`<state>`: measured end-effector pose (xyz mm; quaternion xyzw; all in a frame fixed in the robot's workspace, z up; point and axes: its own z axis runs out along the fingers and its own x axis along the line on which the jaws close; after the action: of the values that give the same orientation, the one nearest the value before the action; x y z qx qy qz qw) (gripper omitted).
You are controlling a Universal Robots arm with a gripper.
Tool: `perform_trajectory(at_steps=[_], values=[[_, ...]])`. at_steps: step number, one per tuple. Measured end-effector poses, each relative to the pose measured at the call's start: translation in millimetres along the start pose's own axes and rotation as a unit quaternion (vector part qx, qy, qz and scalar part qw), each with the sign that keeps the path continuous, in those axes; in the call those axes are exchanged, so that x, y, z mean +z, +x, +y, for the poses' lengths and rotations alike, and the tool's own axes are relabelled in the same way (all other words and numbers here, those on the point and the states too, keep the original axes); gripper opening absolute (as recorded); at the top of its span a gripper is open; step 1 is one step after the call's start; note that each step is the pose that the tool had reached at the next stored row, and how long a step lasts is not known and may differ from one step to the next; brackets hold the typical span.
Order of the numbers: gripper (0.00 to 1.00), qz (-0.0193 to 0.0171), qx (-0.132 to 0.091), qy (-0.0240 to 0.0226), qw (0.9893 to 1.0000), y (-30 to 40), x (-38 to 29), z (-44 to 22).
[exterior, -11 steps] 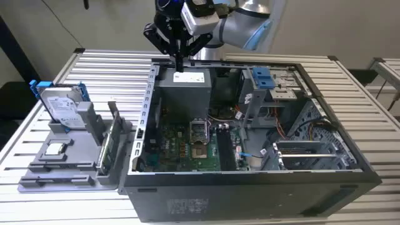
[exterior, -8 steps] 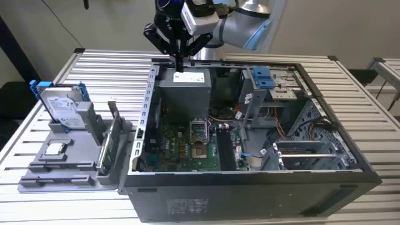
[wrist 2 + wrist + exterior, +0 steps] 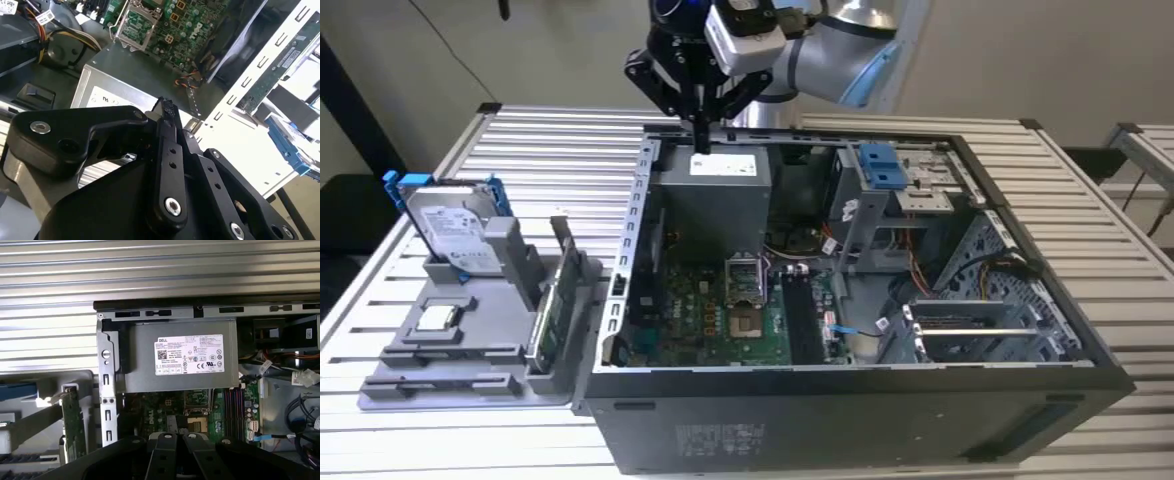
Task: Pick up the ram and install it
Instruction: 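Reach for the ram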
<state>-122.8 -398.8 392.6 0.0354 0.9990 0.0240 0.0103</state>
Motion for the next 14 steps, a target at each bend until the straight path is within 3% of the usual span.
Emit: perform_trajectory(at_steps=[8,14], values=[[0.11,0.0000,0.000,0.0000,1.0000,3.3,-0.1,-0.3],[0.11,0.0000,0.000,0.0000,1.0000,13.8,-0.3,-1.1]])
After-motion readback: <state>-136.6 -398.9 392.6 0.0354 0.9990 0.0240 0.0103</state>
